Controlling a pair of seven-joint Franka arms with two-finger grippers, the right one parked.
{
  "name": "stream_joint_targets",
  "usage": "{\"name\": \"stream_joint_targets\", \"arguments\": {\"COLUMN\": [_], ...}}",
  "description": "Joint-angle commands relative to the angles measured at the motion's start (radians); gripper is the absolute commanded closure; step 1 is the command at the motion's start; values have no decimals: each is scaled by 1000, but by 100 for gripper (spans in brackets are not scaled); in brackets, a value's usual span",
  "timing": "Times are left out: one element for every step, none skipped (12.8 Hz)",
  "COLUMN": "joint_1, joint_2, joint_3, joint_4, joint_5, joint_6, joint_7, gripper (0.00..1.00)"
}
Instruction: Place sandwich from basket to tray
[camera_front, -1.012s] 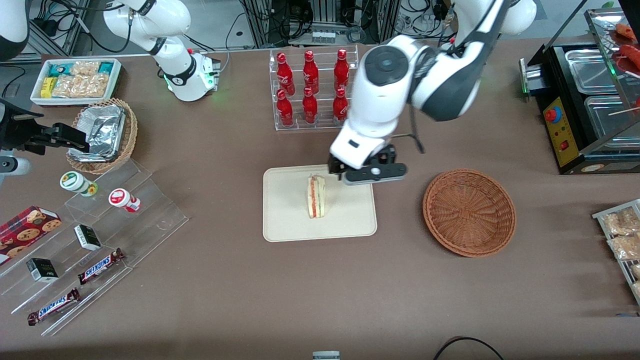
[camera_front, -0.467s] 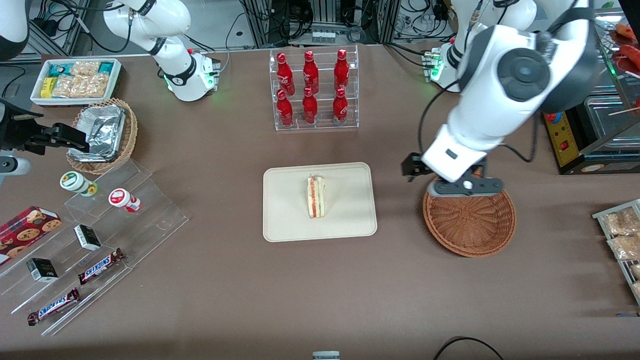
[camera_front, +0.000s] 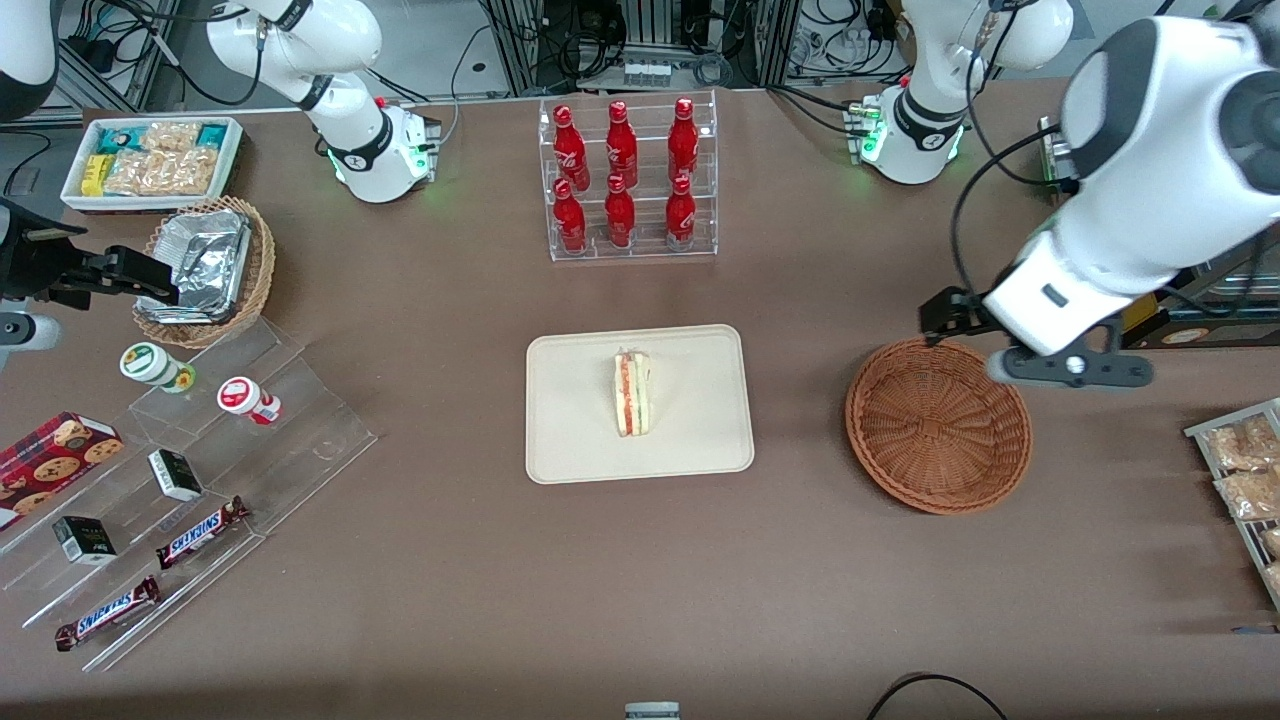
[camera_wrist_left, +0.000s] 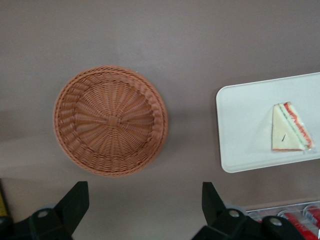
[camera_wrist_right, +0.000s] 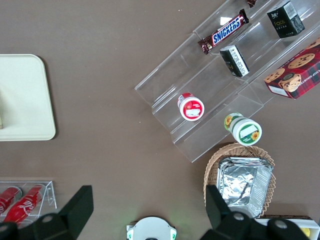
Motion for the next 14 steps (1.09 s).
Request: {"name": "stream_joint_targets", "arguments": {"joint_1": [-16,-16,-16,-16,-16,-15,-13,-12,6,101,172,256,330,431], "joint_2": [-72,-79,-77,-73,-68,-65,-68,-68,-66,-66,-89,-105,-111,-126], "joint_3": [75,100,112,119,120,120,120,120,111,55,-70,-140,-239,-347], "joint_4": [-60,-62,-60,-58,-55,-54,-49,-46,-45,-45,-43,-48,-48,-52], "joint_5": [9,9,9,9,10,10,10,9,7,-3,9,13,35,56], "joint_6": [-9,-15,-24,-25,-27,-27,-33,-36,-36,-38,-45,-45,-45,-45], "joint_7": [83,108,111,111,101,97,97,97,94,96,100,101,104,107], "gripper": [0,0,0,0,0,0,0,0,0,0,0,0,0,0]}}
